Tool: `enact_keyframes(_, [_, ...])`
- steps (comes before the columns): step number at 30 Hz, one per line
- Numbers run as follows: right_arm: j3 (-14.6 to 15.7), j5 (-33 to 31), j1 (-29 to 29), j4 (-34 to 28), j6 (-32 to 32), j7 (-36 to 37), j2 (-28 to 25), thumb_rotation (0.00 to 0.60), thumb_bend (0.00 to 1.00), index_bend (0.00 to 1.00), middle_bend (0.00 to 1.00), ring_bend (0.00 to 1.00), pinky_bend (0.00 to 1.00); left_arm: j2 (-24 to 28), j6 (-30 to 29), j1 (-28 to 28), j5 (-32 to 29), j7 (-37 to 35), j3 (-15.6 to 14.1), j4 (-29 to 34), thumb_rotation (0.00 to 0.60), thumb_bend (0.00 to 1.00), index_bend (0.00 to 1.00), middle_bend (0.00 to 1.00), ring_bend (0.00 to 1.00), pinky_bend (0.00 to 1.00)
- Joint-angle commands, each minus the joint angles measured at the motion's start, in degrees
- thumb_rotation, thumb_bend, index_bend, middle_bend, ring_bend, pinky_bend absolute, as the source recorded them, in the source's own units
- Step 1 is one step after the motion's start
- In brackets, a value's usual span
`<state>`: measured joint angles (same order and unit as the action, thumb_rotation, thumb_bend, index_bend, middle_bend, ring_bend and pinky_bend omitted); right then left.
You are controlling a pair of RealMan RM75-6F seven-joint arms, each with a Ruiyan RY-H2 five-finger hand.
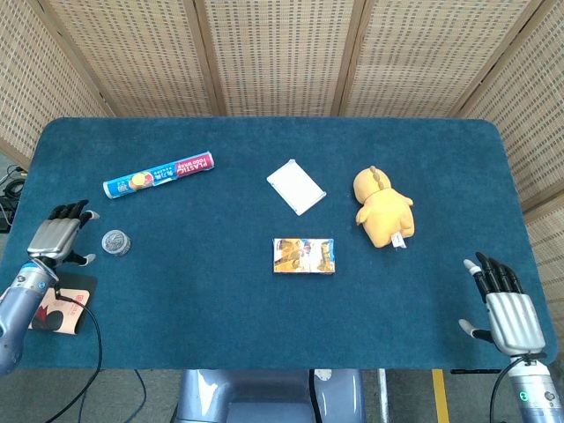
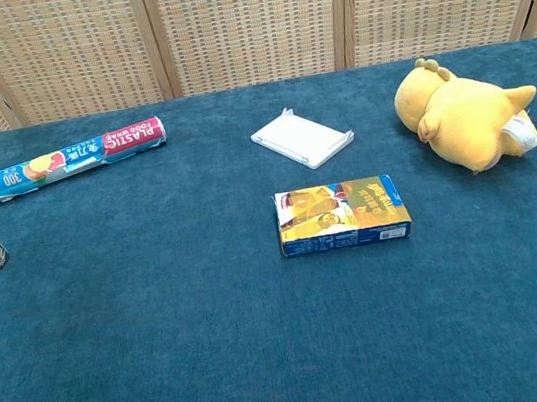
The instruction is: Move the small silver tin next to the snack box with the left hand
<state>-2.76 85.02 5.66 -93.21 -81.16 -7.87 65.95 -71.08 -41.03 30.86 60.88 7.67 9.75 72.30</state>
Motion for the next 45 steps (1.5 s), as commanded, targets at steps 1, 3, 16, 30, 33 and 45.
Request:
enact_keyframes(1, [0.0, 0.0, 0.0, 0.0, 0.0, 0.0, 0.0, 0.600, 0.00, 0.09, 0.00, 0.00, 0.08, -1.3, 1.2, 1.3, -1.6, 1.4, -0.4, -1.6, 0.600, 0.25, 0.19, 0.00, 0.00, 0.00])
enact_keyframes(3, [0.1, 0.0, 0.0, -0.1, 0.0, -0.1, 0.0, 0.600, 0.00, 0.09, 0.00, 0.00, 0.08, -2.0, 1.8, 2.0, -2.4, 1.9, -0.6, -2.3, 0.600, 0.24, 0.20, 0.00, 0.00, 0.00])
enact_keyframes(16, [0.4, 0.3, 0.2, -0.3, 0.5, 1.3, -0.4, 0.600, 0.00, 0.09, 0.00, 0.00, 0.08, -4.1, 2.9, 3.3, -4.8, 3.6, -2.8, -4.1, 0.600, 0.25, 0.20, 0.00, 0.00, 0.00])
enact_keyframes(30, [1.0, 0.3, 0.6, -0.8, 1.7, 2.0, -0.8, 0.600, 0.00, 0.09, 0.00, 0.00, 0.08, -7.7, 3.9, 5.5, -7.1, 5.0, -3.3, -6.8, 0.600, 0.27, 0.27, 0.00, 0.00, 0.00])
enact_keyframes(33, [0.9, 0.4, 0.6, -0.7, 1.6, 2.5, -0.9, 0.600, 0.00, 0.09, 0.00, 0.00, 0.08, -8.6, 3.5, 5.6, -7.2, 5.6, -3.8, -7.4, 0.600, 0.30, 0.35, 0.00, 0.00, 0.00])
enact_keyframes(45, [0.8, 0.7, 0.5, -0.1, 0.9, 3.9, -0.9, 0.600, 0.00, 0.09, 0.00, 0.00, 0.08, -8.0, -0.3, 4.6, -5.4, 3.6, -3.2, -5.2, 0.600, 0.41, 0.52, 0.00, 0.00, 0.01])
